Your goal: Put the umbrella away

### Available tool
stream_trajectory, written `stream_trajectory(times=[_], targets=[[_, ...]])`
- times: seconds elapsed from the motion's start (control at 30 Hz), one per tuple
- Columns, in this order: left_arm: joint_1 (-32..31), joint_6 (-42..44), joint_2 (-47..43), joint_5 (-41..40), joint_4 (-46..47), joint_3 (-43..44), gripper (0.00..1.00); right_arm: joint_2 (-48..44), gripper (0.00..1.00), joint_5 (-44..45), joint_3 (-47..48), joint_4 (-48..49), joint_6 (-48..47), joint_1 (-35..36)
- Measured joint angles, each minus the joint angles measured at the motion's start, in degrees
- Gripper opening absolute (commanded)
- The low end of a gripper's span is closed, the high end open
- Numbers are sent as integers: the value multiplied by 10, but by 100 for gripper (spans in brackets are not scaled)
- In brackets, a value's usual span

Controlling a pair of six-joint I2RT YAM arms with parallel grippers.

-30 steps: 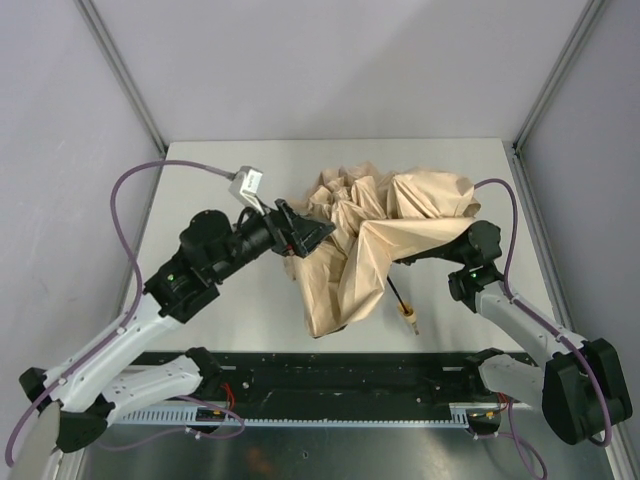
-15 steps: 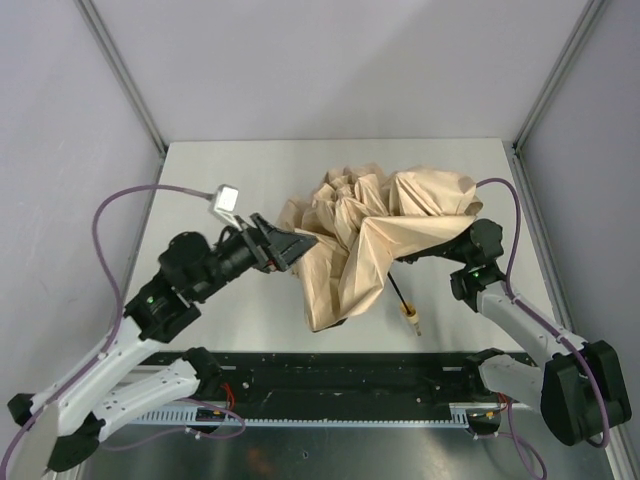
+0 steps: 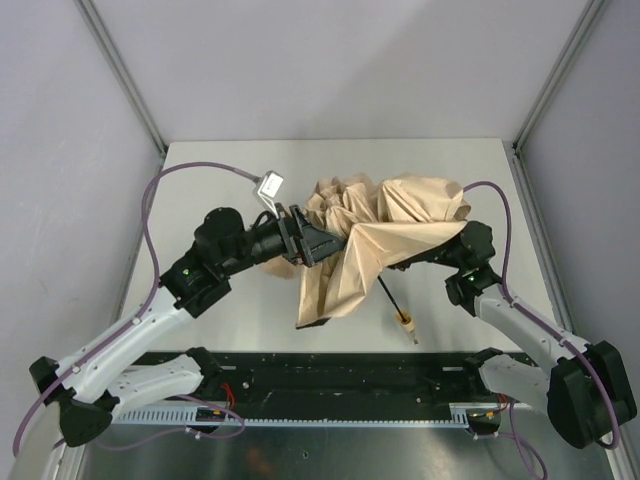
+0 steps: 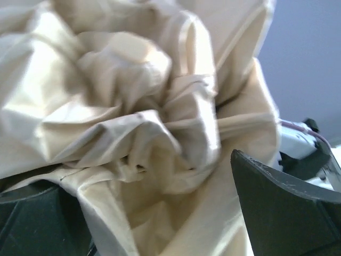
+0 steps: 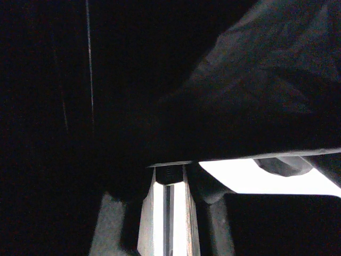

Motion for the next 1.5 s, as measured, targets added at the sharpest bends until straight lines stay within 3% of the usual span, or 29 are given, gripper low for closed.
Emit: stream_trajectory(times=[0.3,0.43,0.77,1.07,1.23,1.33,1.5], targets=[[0,48,-12,57,109,-11,99,0,0,11,0,9,13,16],[1,53,-11,41,98,-9,99,0,0,15,0,7,12,22],[2,20,-55,-87,61,-24,99,-23,0,28,0,-20,0,53],[4,24,24,-40,59,37,99,-23,0,41,1,-31,-9,64],[6,32,38,-43,60,41,99,-23,0,67,28,-102,-52,87],[9,31,52,-57,64,47,89,-23,0,91,44,-149,-81,101],[10,25,75,-81,62,48,44,-22,0,120,59,-209,-116,114]])
